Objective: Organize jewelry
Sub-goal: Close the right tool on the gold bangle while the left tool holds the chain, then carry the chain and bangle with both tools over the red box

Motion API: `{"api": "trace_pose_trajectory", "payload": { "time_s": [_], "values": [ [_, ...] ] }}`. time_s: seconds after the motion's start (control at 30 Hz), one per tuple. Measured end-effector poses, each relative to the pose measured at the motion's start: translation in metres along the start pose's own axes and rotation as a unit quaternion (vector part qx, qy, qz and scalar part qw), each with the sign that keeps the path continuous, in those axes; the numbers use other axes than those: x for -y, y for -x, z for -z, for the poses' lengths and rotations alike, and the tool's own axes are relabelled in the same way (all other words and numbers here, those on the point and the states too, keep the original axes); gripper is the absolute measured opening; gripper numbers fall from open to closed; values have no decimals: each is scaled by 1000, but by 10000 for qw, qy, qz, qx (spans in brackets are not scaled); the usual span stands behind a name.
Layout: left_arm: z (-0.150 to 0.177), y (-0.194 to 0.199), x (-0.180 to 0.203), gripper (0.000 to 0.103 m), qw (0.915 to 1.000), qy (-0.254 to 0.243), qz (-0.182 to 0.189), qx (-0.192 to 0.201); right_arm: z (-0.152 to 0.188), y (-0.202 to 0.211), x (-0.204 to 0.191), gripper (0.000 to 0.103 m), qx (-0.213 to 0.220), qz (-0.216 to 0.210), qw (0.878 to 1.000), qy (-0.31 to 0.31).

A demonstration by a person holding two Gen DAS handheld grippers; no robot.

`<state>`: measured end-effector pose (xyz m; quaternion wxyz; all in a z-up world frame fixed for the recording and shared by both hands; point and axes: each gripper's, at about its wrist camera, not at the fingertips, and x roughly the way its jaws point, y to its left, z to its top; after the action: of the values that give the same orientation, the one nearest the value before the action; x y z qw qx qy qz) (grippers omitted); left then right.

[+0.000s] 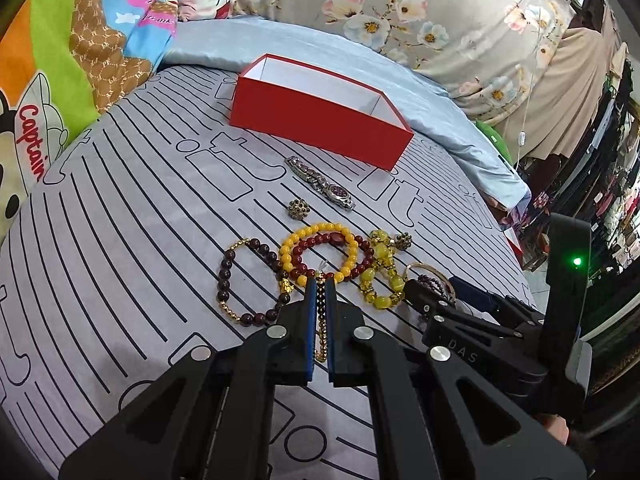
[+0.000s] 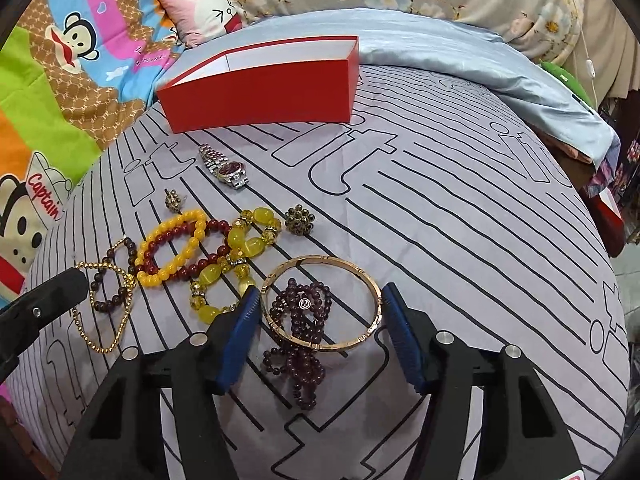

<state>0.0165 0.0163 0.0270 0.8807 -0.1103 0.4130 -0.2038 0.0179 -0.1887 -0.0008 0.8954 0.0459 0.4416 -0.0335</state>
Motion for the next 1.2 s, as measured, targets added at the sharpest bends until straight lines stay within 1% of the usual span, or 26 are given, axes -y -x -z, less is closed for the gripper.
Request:
{"api": "trace_pose_trajectory", "payload": {
  "time_s": [0.13,0.4,0.5,0.63,0.7,0.8,0.83,0.9,0.93,1.0,1.03,1.13,1.2],
  "values": [
    [-3,0,-2,4,10000,16,6,12,0,4,3,60,67,-94,9999,-73],
    [-16,14,4,4,9998,-86,-8,199,-15,32,5,60,418,-282,9987,-121],
    [-28,23,8,4,9992,-176,-25,345,-27,47,4,60,584,-324,9978,-49],
    [-54,32,14,4,9974,-346,-92,618,-44,58,4,60,778,-372,9963,51],
    [-70,33,14,4,9968,-374,-81,706,-62,60,7,60,852,-504,9951,46],
    [-102,25,13,4,9962,-383,-35,778,-89,54,11,60,894,-674,9937,26],
    [-118,20,13,4,9959,-399,-9,814,-99,51,11,60,918,-686,9934,44],
    [-141,10,13,4,9950,-464,-61,879,-133,38,13,60,960,-760,9924,78],
    [-160,-1,13,4,9945,-519,-82,909,-139,35,13,60,961,-785,9922,77],
    [-180,-16,14,4,9942,-579,-84,901,-175,15,14,60,934,-832,9921,71],
    [-198,-31,15,4,9938,-626,-166,906,-189,6,15,60,926,-824,9923,72],
    [-226,-63,18,4,9929,-766,-280,861,-219,-20,16,60,850,-802,9931,68],
    [-242,-89,18,4,9931,-832,-298,768,-240,-47,14,60,752,-732,9944,97]
  ]
}}
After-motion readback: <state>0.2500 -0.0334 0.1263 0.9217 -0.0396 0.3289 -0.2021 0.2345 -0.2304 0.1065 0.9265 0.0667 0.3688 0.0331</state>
